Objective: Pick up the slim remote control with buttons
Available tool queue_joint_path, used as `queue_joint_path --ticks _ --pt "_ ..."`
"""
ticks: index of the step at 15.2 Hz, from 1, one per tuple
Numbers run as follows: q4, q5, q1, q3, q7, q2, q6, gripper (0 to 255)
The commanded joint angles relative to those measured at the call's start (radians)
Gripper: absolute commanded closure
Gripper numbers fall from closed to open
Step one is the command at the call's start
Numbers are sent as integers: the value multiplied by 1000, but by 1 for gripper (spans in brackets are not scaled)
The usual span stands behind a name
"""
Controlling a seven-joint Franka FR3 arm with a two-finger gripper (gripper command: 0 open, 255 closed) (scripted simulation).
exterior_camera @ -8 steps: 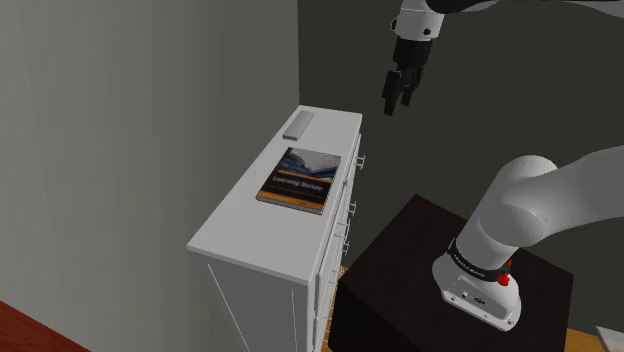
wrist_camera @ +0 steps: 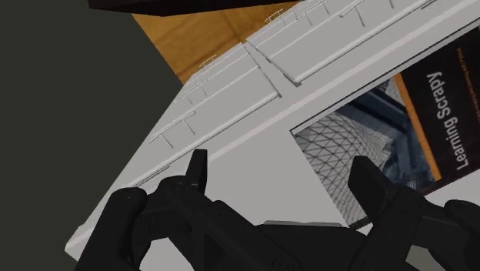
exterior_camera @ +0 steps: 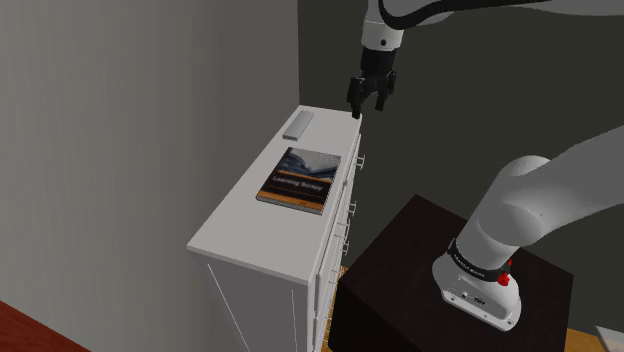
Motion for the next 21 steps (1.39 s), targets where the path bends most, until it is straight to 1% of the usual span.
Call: queue_joint_path --ticks 1,6,11,16,21 --pt "43 5 -11 23 73 86 47 0" --pt "162 -1 -34 68 252 279 124 0" --pt "315 -29 -50 91 425 477 168 0" --pt "501 -64 -54 86 585 675 177 0" --pt "724 -89 -51 59 724 877 152 0"
